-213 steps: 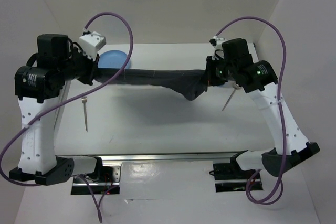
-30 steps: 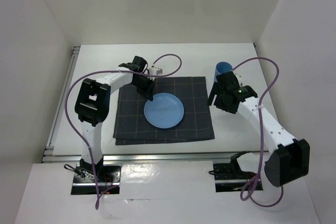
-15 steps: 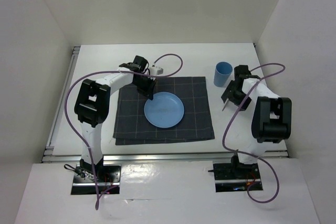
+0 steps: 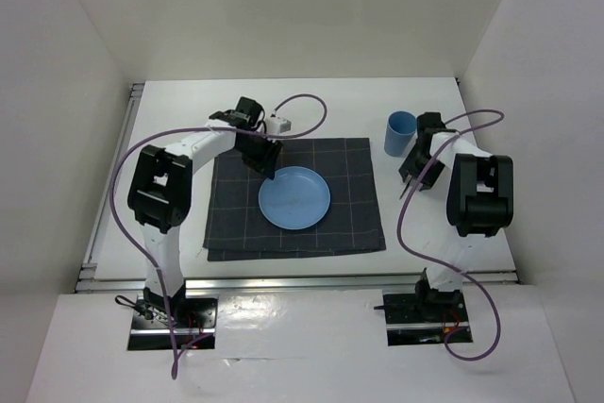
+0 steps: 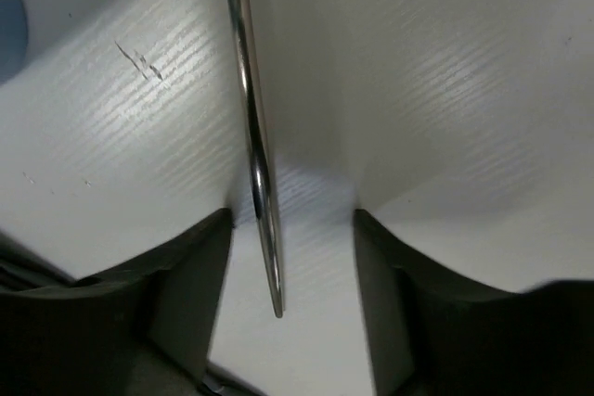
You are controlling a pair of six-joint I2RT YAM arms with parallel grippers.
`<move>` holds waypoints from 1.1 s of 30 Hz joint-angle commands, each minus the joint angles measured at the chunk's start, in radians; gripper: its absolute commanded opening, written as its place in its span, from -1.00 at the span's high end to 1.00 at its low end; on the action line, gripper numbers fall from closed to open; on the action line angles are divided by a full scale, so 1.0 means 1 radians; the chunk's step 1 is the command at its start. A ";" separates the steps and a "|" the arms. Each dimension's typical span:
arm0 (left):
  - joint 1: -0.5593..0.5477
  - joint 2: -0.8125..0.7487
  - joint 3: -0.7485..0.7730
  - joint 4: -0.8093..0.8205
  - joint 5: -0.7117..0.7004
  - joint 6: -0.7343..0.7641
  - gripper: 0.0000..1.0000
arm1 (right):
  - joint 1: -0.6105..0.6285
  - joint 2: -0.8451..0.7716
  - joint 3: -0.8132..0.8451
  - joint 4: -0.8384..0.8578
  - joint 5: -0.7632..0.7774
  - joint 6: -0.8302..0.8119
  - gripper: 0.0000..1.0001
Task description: Set the dinner table for one person
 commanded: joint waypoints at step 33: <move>0.602 -0.293 -0.042 -0.317 0.108 0.018 0.04 | 0.587 -0.368 0.165 -0.049 0.213 -0.137 1.00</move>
